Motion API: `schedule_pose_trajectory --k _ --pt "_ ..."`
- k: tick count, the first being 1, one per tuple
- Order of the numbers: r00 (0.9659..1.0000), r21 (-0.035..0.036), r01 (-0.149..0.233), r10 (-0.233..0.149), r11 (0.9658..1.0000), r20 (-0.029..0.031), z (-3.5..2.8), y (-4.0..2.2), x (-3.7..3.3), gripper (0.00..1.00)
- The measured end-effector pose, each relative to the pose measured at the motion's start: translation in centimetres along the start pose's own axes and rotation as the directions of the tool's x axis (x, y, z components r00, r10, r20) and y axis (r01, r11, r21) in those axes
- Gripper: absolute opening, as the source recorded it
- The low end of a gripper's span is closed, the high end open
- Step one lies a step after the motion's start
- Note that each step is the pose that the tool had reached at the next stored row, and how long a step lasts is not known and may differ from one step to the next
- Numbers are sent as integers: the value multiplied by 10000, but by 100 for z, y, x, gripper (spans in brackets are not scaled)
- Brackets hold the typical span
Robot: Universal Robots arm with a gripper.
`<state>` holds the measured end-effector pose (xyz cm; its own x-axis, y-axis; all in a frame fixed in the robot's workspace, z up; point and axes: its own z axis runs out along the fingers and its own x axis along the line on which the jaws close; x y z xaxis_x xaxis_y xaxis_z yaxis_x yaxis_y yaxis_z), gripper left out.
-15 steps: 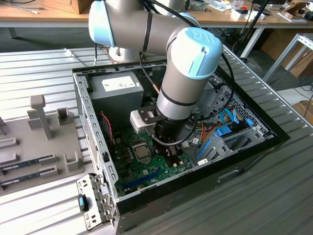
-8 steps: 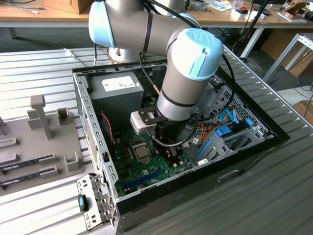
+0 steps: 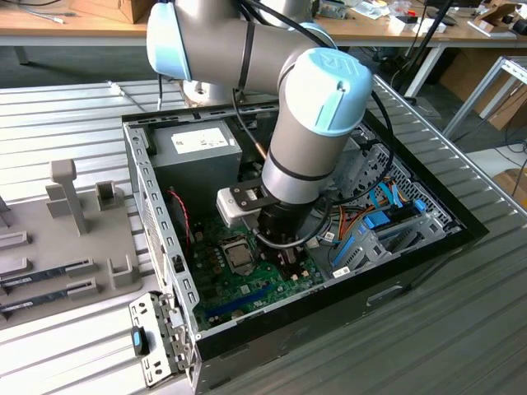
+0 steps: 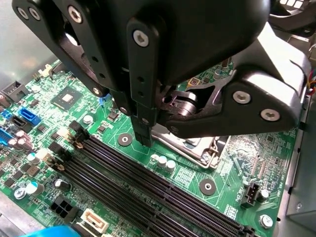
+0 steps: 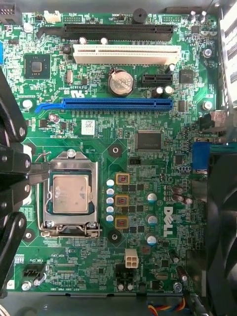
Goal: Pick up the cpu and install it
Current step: 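Install the second cpu locking lever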
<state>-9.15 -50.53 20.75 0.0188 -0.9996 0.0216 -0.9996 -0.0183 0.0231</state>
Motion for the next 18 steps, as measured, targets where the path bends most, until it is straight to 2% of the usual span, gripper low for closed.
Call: schedule_pose_trajectory --k 9,16,18 --pt "10000 -2 3 -3 10000 -5 28 -13 56 11" --pt "10000 -2 14 -14 10000 -8 47 -111 58 11" --pt "10000 -1 14 -14 10000 -38 59 -141 58 11"
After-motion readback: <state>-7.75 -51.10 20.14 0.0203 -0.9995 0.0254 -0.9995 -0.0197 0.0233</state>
